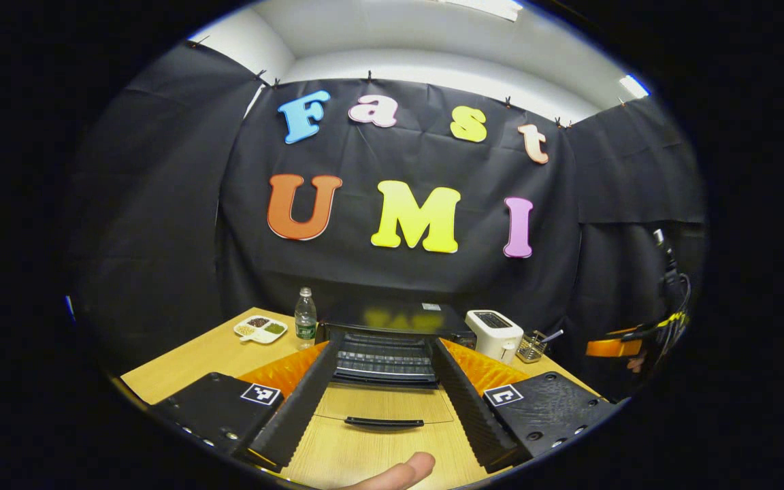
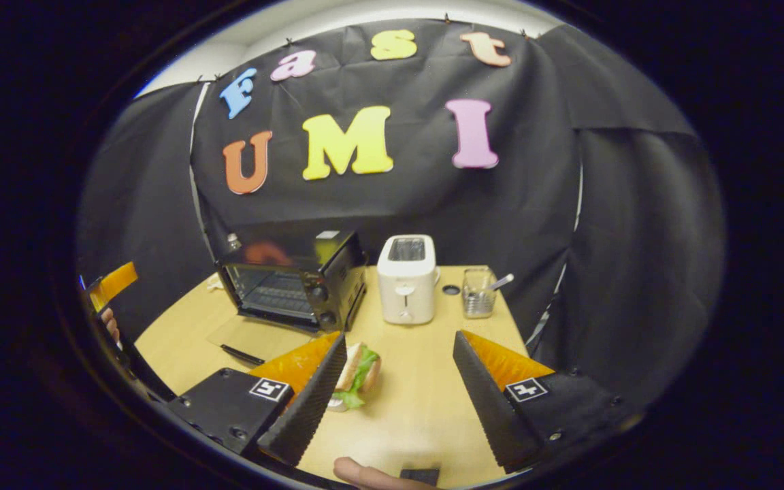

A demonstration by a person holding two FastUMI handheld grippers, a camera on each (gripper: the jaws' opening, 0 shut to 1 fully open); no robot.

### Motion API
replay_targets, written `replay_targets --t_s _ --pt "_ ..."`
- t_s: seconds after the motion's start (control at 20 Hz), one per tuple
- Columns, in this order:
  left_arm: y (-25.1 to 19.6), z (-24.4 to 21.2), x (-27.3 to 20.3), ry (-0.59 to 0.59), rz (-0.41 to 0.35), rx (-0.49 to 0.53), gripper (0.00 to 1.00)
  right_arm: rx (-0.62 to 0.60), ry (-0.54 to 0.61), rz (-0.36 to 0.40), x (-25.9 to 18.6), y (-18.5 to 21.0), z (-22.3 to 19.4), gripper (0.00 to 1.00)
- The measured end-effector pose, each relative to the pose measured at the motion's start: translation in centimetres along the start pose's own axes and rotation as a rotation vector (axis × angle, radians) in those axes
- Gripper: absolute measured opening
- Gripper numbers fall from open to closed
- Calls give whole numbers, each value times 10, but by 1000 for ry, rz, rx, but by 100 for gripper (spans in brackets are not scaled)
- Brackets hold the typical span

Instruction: Open the electric oven with the left hand, put the food in, and close the electric oven.

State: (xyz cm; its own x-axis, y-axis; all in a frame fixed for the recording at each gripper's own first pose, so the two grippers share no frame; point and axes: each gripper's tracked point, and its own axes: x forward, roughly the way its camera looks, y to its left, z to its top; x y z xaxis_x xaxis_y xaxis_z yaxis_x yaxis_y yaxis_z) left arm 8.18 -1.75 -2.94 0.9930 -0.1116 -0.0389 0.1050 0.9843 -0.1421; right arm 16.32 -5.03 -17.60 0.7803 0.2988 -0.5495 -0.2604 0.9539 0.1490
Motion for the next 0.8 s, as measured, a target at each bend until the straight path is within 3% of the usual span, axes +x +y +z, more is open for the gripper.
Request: replay_targets --t_s 0.25,0.45,0.5,0.55,0.6,0.7,0.75,0.8 --pt "7 16 -26 -63 11 -12 93 120 250 162 69 6 -32 95" --pt "20 17 -25 -71 66 -14 93 219 422 278 100 20 -58 93" --pt "21 17 -23 -71 71 -16 93 225 468 307 104 22 -65 81" --pt "23 16 -22 -73 71 -12 93 230 494 330 110 22 -69 80" --pt "25 17 -21 -79 77 -12 93 247 504 342 118 22 -70 92" --pt "31 10 -19 -63 99 -21 93 297 542 370 128 21 -74 89" --pt "30 6 -16 -47 102 -21 93 324 566 398 130 27 -77 85" --pt "29 3 -15 -36 102 -15 93 350 589 421 134 32 -80 71"
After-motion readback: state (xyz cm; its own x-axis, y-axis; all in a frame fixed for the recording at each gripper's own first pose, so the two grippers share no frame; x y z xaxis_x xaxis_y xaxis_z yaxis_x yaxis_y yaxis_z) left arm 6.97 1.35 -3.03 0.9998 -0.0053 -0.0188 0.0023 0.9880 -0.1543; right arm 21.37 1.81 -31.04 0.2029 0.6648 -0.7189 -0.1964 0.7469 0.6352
